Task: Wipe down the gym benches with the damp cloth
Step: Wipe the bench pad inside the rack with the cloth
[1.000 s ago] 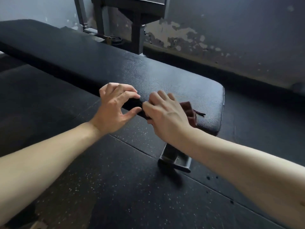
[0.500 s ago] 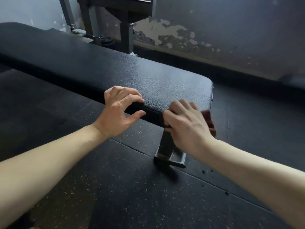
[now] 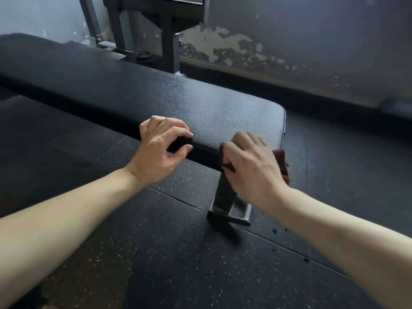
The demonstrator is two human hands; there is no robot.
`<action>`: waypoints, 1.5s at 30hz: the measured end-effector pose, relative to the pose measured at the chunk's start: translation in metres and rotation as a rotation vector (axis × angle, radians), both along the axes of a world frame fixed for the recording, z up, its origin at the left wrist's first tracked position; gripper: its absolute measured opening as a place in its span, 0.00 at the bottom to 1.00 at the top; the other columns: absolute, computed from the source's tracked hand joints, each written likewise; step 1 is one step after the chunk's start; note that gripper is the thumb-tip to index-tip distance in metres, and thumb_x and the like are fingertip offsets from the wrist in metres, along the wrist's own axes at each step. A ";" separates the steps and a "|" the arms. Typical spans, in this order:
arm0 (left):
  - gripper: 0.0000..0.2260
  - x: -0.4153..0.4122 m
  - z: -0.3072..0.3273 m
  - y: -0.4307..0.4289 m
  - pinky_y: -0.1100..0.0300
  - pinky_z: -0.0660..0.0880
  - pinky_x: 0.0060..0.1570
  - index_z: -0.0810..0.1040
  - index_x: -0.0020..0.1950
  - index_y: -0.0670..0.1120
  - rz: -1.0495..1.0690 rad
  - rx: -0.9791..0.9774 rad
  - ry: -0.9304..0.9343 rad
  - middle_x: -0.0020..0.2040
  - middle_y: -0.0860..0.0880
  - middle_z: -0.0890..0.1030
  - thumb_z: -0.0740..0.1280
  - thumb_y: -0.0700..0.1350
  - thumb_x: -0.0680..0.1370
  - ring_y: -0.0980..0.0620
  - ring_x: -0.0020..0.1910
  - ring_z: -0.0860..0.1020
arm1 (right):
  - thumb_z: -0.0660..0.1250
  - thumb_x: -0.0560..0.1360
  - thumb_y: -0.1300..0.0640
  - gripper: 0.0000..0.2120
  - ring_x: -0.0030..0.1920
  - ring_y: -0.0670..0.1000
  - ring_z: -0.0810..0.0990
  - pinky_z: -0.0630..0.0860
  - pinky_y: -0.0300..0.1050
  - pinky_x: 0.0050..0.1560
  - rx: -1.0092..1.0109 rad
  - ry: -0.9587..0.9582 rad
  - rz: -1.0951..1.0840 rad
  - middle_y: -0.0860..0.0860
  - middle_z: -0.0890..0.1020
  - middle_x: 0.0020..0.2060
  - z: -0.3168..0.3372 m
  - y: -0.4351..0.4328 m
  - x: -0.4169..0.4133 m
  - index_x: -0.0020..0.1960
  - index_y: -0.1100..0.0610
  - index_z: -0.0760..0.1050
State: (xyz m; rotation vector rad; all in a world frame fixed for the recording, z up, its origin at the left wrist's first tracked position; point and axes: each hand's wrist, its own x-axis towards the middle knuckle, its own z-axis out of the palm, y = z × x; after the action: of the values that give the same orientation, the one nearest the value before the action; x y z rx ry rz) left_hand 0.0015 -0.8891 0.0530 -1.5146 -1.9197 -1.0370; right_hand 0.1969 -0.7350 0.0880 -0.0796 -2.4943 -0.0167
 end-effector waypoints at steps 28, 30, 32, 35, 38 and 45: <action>0.09 0.102 0.002 -0.007 0.44 0.69 0.56 0.85 0.49 0.48 -0.383 -0.116 -0.148 0.54 0.52 0.78 0.77 0.52 0.75 0.46 0.53 0.74 | 0.71 0.80 0.52 0.10 0.43 0.50 0.82 0.77 0.49 0.49 -1.561 -0.124 -0.029 0.59 0.87 0.44 -0.027 -0.035 0.077 0.49 0.58 0.85; 0.09 0.103 0.001 -0.008 0.44 0.68 0.57 0.82 0.43 0.47 -0.368 -0.131 -0.213 0.51 0.54 0.79 0.76 0.52 0.75 0.48 0.53 0.74 | 0.67 0.78 0.41 0.20 0.48 0.56 0.81 0.75 0.57 0.56 -1.664 -0.174 -0.015 0.66 0.85 0.51 -0.032 -0.037 0.078 0.52 0.59 0.85; 0.10 0.104 0.002 -0.009 0.45 0.67 0.58 0.80 0.41 0.48 -0.368 -0.163 -0.293 0.46 0.56 0.79 0.74 0.53 0.76 0.51 0.50 0.76 | 0.66 0.77 0.33 0.30 0.47 0.56 0.80 0.76 0.58 0.55 -1.696 -0.202 -0.012 0.66 0.85 0.51 -0.031 -0.036 0.078 0.53 0.62 0.83; 0.12 0.106 0.002 -0.011 0.54 0.68 0.57 0.78 0.41 0.50 -0.299 -0.232 -0.430 0.41 0.56 0.79 0.71 0.58 0.76 0.53 0.47 0.76 | 0.67 0.78 0.39 0.26 0.41 0.52 0.80 0.79 0.51 0.43 -1.710 -0.190 0.030 0.63 0.85 0.45 -0.020 -0.038 0.080 0.52 0.64 0.83; 0.15 0.107 0.003 -0.012 0.63 0.70 0.48 0.78 0.42 0.53 -0.193 -0.303 -0.568 0.40 0.58 0.81 0.70 0.64 0.76 0.56 0.45 0.75 | 0.72 0.78 0.58 0.03 0.37 0.46 0.82 0.76 0.39 0.38 -1.439 -0.179 -0.005 0.50 0.87 0.39 -0.013 -0.044 0.082 0.49 0.56 0.84; 0.07 0.120 0.009 -0.007 0.52 0.78 0.38 0.81 0.43 0.50 -0.247 -0.321 -0.759 0.35 0.54 0.82 0.74 0.52 0.77 0.54 0.32 0.78 | 0.79 0.69 0.47 0.21 0.48 0.42 0.75 0.74 0.42 0.48 -0.944 -0.083 -0.326 0.40 0.73 0.49 -0.030 -0.052 0.087 0.49 0.44 0.67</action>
State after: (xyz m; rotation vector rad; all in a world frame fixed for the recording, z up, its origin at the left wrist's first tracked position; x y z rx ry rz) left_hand 0.1219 -0.8965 0.0623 -1.7159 -2.5433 -1.6537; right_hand 0.2838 -0.7872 0.0582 -0.8769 -2.3216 1.0268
